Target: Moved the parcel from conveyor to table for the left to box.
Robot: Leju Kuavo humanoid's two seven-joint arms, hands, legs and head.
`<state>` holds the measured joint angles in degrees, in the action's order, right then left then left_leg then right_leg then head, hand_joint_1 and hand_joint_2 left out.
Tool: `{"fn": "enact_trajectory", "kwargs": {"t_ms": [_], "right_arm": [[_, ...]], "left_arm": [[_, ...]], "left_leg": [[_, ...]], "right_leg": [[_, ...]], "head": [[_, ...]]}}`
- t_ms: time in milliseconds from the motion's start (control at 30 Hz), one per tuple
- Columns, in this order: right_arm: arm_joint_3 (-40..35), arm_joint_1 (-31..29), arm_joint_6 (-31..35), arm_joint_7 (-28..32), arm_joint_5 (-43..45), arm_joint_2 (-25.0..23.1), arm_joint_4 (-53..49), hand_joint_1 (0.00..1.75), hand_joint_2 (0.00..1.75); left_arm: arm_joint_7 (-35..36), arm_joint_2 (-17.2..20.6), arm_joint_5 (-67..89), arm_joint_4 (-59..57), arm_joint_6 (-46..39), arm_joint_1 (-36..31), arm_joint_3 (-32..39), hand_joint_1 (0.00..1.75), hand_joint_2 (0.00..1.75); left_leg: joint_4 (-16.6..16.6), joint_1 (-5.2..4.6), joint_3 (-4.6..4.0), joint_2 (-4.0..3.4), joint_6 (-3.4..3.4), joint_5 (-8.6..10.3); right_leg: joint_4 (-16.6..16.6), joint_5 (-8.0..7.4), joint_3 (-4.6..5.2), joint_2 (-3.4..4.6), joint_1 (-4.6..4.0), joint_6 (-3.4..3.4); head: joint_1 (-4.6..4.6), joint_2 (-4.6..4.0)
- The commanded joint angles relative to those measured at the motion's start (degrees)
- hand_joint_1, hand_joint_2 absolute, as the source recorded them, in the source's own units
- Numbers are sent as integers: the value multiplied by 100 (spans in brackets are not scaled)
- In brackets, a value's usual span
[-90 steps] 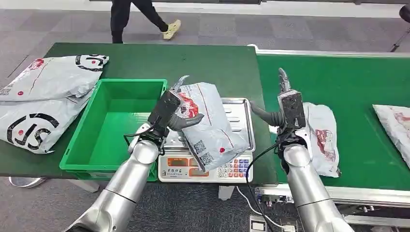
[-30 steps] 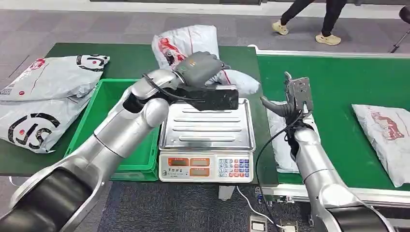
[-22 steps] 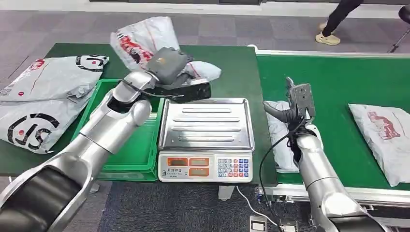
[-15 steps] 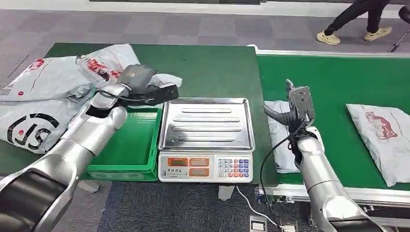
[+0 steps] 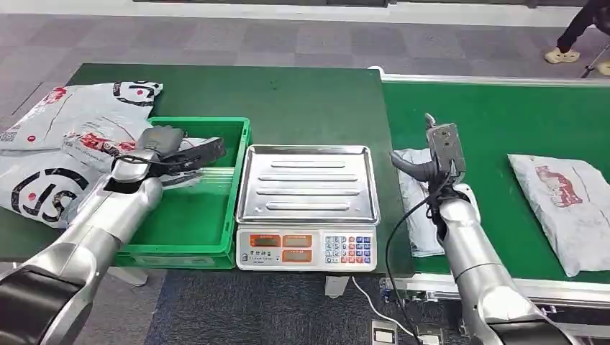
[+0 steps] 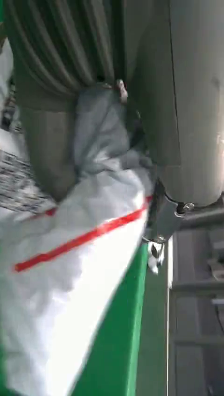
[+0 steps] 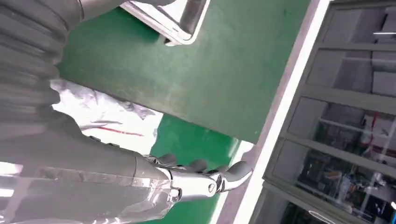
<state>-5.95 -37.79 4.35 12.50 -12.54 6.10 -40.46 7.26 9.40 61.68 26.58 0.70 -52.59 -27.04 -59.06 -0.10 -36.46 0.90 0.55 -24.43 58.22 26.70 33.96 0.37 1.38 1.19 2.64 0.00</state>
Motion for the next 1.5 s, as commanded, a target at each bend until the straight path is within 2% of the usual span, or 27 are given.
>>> {"fn": "enact_trajectory", "kwargs": {"t_ms": [33,100,333,433,533,567,633,667,733,833,867,967,1000,1067,1333,1367,1400,1500], "right_arm": [[207,-427,-5,-22,-22,-250,616,0,175],[201,-437,9,-26,-48,-240,655,0,175],[171,-248,46,9,-29,-75,614,0,175],[172,-241,45,9,-29,-67,615,0,175],[141,-75,164,-42,-59,12,423,0,175],[200,38,216,27,7,24,300,0,175],[169,141,223,47,-2,88,243,0,175],[154,139,212,3,-16,115,291,0,0],[89,75,310,-72,-144,110,482,0,0],[-16,0,604,-211,-415,23,683,0,0],[-78,-49,743,-296,-567,-4,756,0,175],[-157,-111,983,-560,-931,11,884,0,175],[-267,-110,1337,-875,-1307,83,957,0,175],[-217,-55,1307,-893,-1384,149,949,0,175],[-153,-42,1288,-877,-1445,132,926,0,175],[-160,-44,1337,-957,-1538,136,939,0,175],[-327,-61,1683,-1350,-2042,205,1035,0,175],[-340,6,1852,-1887,-2522,354,1242,0,175]], "left_arm": [[59,-21,39,-281,-90,-99,546,0,175],[-24,-57,34,-211,-193,-66,727,0,175],[-1096,-342,-919,308,129,59,1404,0,175],[-1096,-348,-920,319,130,43,1402,0,175],[-1512,-462,-1555,720,-78,187,1757,0,175],[-1655,-541,-1833,972,-134,328,1873,0,0],[-1755,-628,-2358,1501,-9,624,1886,0,0],[-1798,-683,-2641,1691,63,741,1911,0,0],[-1838,-868,-3600,2086,345,1025,2094,0,0],[-1806,-1127,-5043,2110,833,1167,2359,0,0],[-1839,-1163,-5534,2025,1106,1189,2350,0,0],[-1881,-1238,-6275,1824,1547,1173,2098,0,0],[-1914,-1283,-6388,1802,1539,1154,1955,0,0],[-1891,-1432,-6514,1793,1476,1161,1844,0,0],[-1867,-1369,-6630,1819,1410,1155,1764,0,0],[-1835,-1376,-6712,1814,1434,1158,1752,0,175],[-1789,-1437,-6816,1818,1428,1184,1674,0,175],[-1795,-1769,-6985,1871,1424,1300,1522,0,175]], "left_leg": [[7,4,14,-17,7,-2],[8,6,17,-17,9,-1],[5,6,9,1,6,1],[1,7,4,6,5,1],[9,6,15,0,7,2],[3,4,5,1,5,2],[10,5,11,4,7,4],[19,6,22,12,7,5],[9,2,13,7,6,2],[29,3,40,3,5,2],[27,2,39,-11,6,1],[5,0,11,-6,7,-2],[9,1,17,-7,8,-2],[7,1,12,1,7,0],[2,0,7,-5,8,-2],[9,1,18,-9,11,-3],[4,2,11,-6,10,-2],[21,3,30,2,10,1]], "right_leg": [[-7,-2,-9,7,-7,-14],[-10,-2,-12,7,-8,-14],[-9,1,-10,-9,-7,-9],[-6,2,-6,-13,-8,-8],[-15,-1,-16,-11,-8,-13],[-7,0,-5,-7,-5,-7],[-14,0,-13,-13,-6,-10],[-25,1,-27,-25,-8,-13],[-12,3,-13,-15,-3,-9],[-38,0,-43,-17,-6,-14],[-35,-3,-36,-3,-5,-14],[-8,0,-7,-1,-1,-6],[-14,-1,-15,-1,-3,-9],[-13,-1,-14,-9,-3,-9],[-7,0,-5,-1,-2,-8],[-13,1,-15,-2,-4,-14],[-10,0,-8,-2,-4,-11],[-30,-1,-32,-16,-7,-16]], "head": [[0,0],[0,0],[0,0],[0,0],[-2,0],[0,0],[0,0],[0,0],[0,0],[-2,0],[0,0],[0,0],[0,0],[-2,0],[-2,0],[0,0],[-2,0],[0,0]]}}
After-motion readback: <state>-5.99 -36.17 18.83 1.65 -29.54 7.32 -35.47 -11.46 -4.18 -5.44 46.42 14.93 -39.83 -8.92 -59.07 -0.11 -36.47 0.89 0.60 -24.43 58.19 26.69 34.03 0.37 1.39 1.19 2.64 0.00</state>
